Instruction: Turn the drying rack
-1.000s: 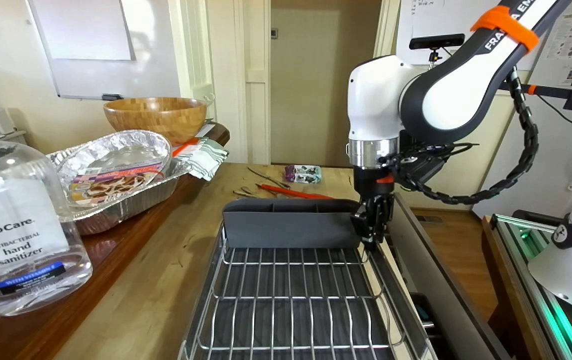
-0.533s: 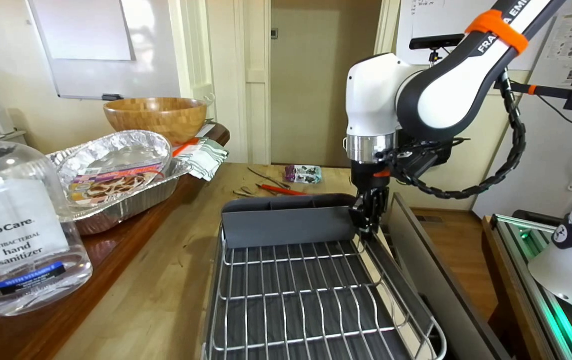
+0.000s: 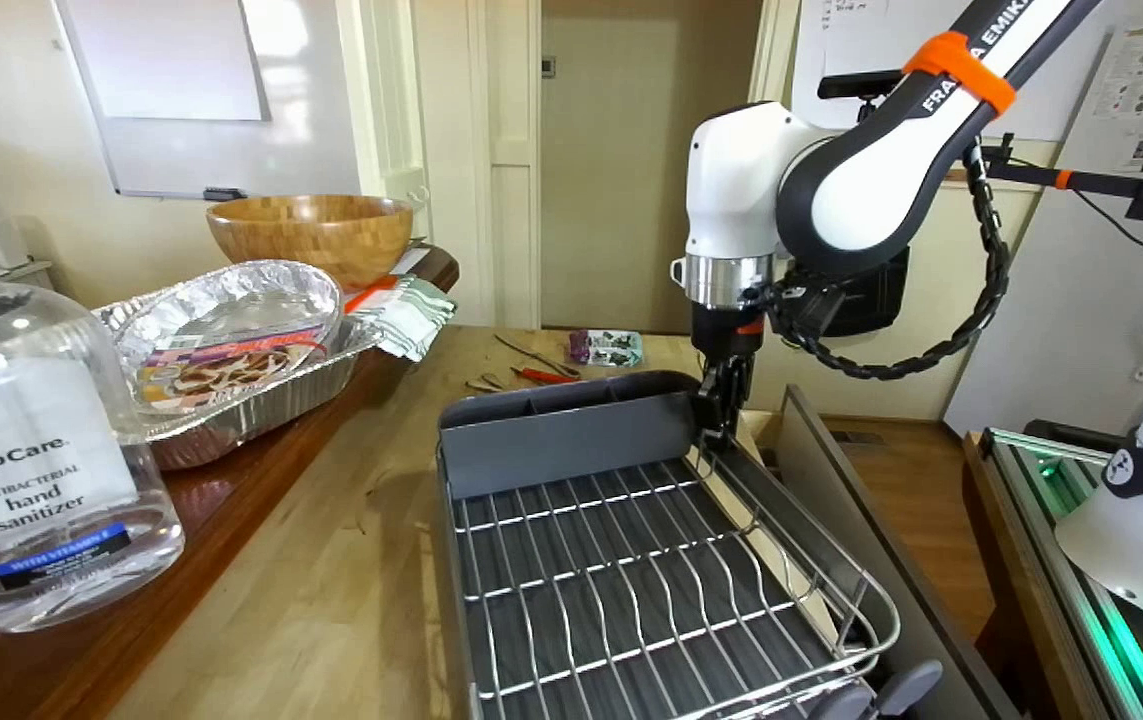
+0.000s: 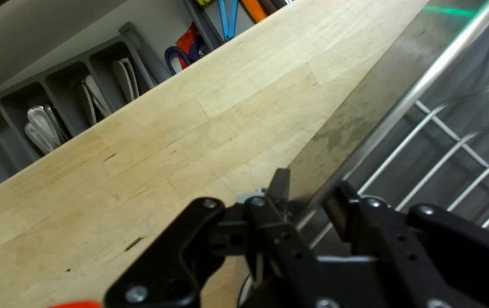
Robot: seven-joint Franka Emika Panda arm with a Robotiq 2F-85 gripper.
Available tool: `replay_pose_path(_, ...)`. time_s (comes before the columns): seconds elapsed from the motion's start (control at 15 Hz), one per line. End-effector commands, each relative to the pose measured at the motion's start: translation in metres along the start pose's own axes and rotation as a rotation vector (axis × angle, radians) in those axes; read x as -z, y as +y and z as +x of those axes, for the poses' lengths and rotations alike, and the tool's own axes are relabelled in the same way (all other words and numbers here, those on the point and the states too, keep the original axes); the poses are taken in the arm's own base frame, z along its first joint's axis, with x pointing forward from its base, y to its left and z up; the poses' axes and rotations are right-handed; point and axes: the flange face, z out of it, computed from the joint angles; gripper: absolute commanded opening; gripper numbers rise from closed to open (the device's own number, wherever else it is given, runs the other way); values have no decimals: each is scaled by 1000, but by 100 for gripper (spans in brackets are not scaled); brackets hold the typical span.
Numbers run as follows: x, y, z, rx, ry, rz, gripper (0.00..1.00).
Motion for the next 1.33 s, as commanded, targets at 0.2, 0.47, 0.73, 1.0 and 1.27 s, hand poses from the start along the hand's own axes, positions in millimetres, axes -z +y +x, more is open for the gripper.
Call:
replay_pose_path(0.2,10,15,32,207,47,3,7)
replay_pose_path(0.47,8,14,52,324,41,7,7)
replay_pose_path(0.73,10,14,74,427,43,1,7)
replay_pose_path(1.0,7,12,67,353,50,17,27)
replay_pose_path(1.27,7,12,67,352,50,17,27)
